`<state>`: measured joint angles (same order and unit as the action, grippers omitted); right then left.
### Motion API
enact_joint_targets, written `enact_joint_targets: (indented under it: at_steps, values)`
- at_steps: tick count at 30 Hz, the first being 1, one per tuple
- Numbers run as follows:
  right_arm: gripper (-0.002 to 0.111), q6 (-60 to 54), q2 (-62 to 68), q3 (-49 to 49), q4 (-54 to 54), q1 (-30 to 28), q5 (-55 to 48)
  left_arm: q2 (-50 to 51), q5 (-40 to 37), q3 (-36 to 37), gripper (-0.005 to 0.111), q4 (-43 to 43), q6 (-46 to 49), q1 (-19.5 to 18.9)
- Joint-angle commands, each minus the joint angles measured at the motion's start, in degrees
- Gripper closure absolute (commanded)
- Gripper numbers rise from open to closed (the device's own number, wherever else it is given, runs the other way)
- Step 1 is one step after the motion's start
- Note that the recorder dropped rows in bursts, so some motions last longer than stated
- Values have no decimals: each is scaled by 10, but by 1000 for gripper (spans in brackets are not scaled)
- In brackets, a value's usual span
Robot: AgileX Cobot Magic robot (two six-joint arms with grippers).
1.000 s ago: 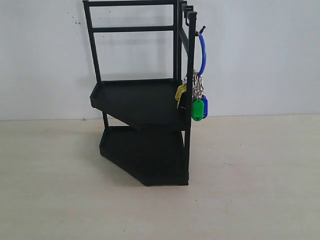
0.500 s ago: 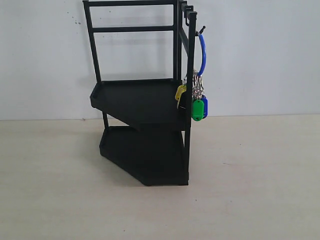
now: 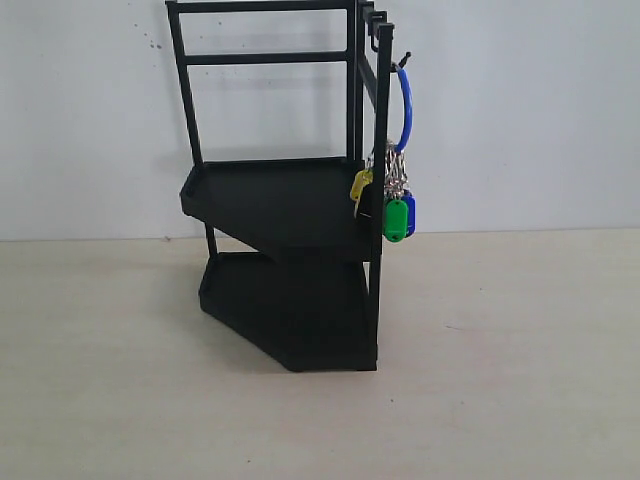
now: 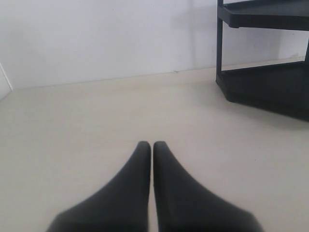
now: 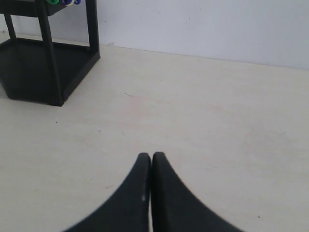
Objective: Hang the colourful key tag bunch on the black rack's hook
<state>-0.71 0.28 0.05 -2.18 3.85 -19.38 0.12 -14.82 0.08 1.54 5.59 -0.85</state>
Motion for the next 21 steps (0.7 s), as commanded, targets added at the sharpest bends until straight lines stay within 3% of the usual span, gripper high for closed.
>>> enact_joint_targets:
  at_steps: [1, 4, 21]
  values:
    - [108, 7, -3, 0, 1, -22, 2, -1, 3, -1, 102, -2, 0, 1]
    - [108, 7, -3, 0, 2, -62, 2, -1, 3, -1, 102, -2, 0, 1]
    - [108, 7, -3, 0, 2, -62, 2, -1, 4, -1, 102, -2, 0, 1]
